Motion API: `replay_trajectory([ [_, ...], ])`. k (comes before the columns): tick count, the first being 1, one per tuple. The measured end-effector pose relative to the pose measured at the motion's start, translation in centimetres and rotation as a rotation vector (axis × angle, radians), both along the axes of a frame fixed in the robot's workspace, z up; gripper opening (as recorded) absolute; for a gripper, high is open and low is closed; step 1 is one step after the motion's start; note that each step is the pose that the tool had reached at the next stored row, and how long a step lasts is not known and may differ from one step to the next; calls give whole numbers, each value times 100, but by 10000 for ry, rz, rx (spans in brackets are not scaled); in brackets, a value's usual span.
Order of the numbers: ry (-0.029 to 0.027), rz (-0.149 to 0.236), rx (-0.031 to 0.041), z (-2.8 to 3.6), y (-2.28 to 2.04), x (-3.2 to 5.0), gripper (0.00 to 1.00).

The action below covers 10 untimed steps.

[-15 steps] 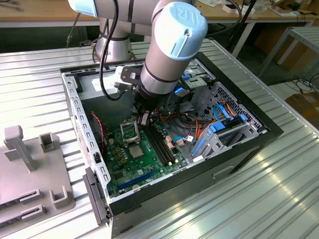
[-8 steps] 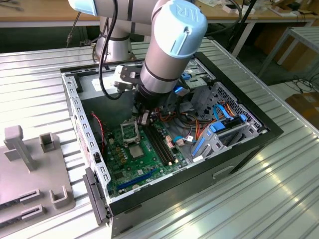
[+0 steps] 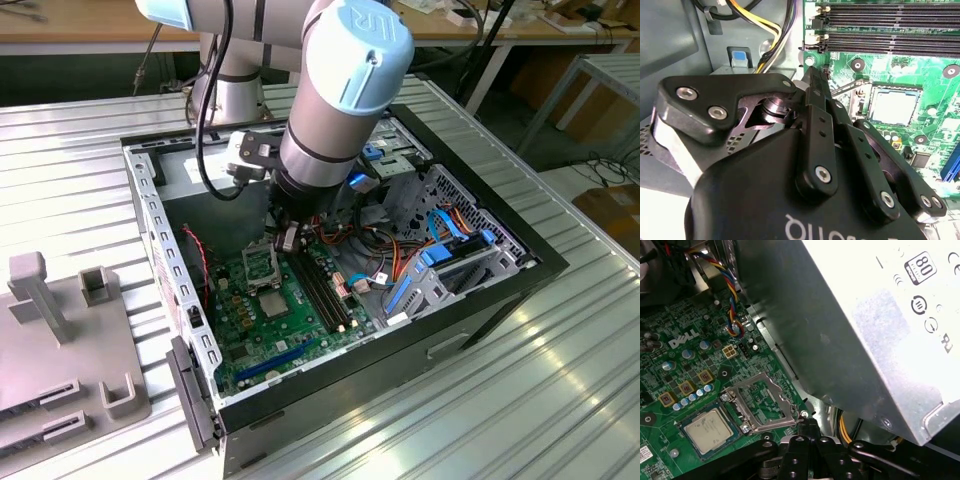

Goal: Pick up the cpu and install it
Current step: 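Close the cpu cover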

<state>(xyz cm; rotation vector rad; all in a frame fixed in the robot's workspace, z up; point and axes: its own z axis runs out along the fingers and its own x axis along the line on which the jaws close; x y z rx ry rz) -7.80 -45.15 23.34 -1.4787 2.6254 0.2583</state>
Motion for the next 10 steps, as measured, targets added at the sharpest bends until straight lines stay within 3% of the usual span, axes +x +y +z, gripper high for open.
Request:
replay_trajectory([
  [10,-1,51,1,60,-15,-14,11],
])
